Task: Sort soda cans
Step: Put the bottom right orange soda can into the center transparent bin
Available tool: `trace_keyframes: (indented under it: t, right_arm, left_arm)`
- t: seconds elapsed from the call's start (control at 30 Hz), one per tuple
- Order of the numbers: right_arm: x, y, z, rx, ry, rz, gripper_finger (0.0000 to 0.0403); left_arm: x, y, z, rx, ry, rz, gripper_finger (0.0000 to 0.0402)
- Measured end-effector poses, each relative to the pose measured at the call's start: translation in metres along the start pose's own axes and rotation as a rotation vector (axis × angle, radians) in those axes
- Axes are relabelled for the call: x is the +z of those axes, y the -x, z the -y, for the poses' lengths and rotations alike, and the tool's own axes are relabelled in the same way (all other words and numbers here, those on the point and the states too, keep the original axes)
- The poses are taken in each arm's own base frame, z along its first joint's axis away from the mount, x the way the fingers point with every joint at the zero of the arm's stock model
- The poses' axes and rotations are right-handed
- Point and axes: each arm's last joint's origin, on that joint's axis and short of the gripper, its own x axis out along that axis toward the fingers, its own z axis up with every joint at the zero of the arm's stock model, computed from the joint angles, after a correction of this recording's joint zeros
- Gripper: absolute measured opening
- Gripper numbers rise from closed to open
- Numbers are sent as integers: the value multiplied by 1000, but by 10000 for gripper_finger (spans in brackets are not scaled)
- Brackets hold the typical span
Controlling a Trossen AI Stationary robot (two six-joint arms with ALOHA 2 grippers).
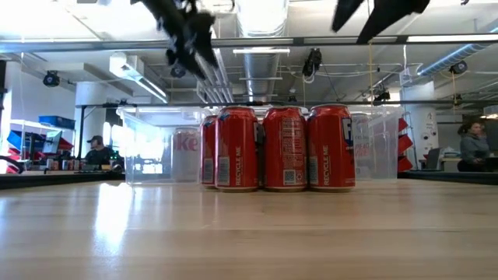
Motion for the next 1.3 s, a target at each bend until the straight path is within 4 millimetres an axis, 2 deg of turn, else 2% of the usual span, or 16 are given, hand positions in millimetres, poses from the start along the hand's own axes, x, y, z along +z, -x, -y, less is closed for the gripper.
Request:
trace_keyframes:
  t: [0.17, 0.3, 0.47, 0.6, 0.83, 1.17, 1.3]
  right_arm:
    - [2, -19, -9, -34, -94, -9, 362]
    - [-5, -34, -18, -81, -130, -36, 364]
    - [-8, -59, -19, -170, -133, -128, 364]
    - [-5, -77, -18, -189, -107, -245, 364]
    - [4, -92, -18, -120, -88, -358, 364]
    - [11, -96, -18, 11, 73, -443, 364]
    - [11, -113, -21, 39, 133, -501, 364]
  left_arm:
    - [-6, 17, 48, -157, 34, 122, 320]
    - [-25, 21, 89, -280, 30, 142, 320]
    - [-55, 26, 134, -278, 4, 195, 320]
    - [-72, 35, 159, -319, 29, 232, 320]
    - [-82, 49, 180, -408, 40, 244, 318]
    - [-85, 49, 181, -411, 32, 238, 309]
    - [-81, 51, 182, -419, 13, 265, 308]
